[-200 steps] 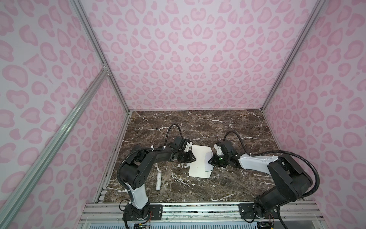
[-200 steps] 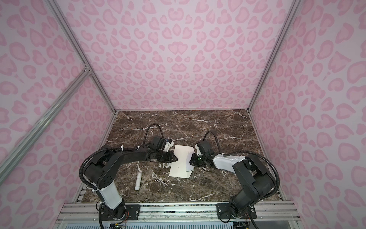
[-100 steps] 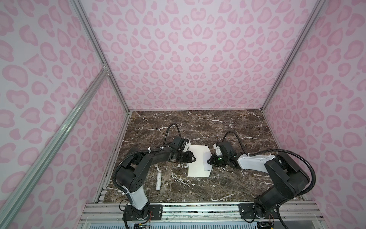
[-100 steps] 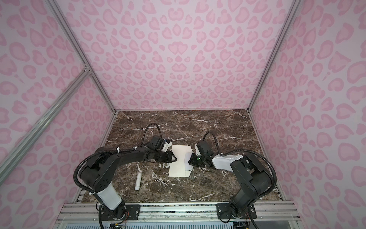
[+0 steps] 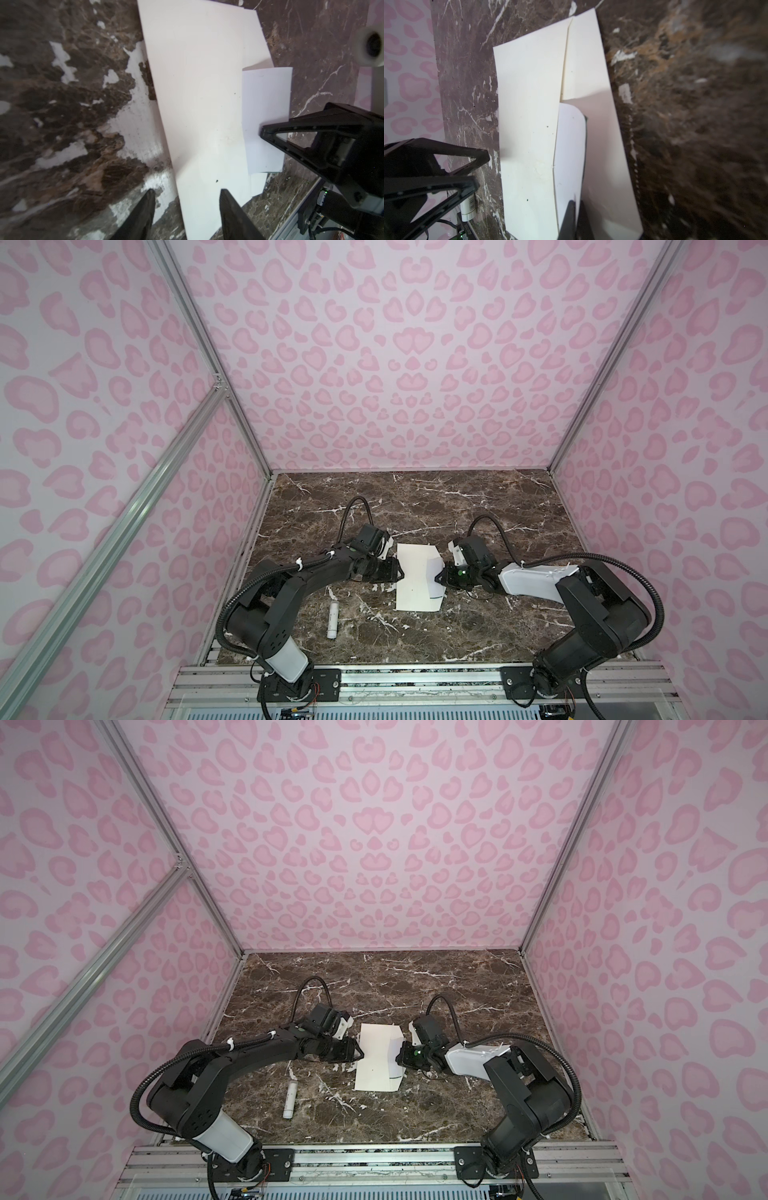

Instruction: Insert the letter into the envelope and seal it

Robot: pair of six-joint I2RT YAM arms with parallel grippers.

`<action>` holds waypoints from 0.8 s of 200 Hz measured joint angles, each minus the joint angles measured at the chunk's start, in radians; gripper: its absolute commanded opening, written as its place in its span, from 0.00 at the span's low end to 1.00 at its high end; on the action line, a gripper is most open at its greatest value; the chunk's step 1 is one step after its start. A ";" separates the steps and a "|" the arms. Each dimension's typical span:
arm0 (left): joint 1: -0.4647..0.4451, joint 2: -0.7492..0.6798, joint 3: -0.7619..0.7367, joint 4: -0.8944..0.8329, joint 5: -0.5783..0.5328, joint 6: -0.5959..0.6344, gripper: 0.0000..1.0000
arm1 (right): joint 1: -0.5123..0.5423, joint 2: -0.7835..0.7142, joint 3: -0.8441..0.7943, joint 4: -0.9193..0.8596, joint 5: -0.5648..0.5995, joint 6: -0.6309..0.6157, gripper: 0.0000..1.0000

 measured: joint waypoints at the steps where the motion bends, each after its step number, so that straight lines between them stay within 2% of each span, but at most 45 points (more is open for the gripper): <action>1: 0.000 0.001 0.000 -0.001 -0.001 0.000 0.48 | 0.000 0.000 0.000 0.000 0.000 0.000 0.04; 55: 0.001 0.034 0.003 -0.001 -0.016 0.000 0.38 | 0.000 -0.004 0.000 -0.004 0.000 -0.003 0.04; 73: 0.001 0.047 0.011 0.000 -0.014 0.000 0.38 | 0.000 -0.004 0.002 -0.006 0.000 -0.003 0.05; 77: 0.001 0.050 0.013 0.002 -0.014 0.000 0.33 | 0.000 -0.004 0.003 -0.006 0.000 -0.003 0.04; 107: 0.001 0.067 0.019 0.014 -0.003 -0.001 0.28 | 0.000 -0.004 0.005 -0.006 0.000 -0.004 0.05; 160: 0.001 0.090 0.026 0.037 0.017 -0.001 0.22 | 0.001 -0.004 0.005 -0.006 0.000 -0.004 0.04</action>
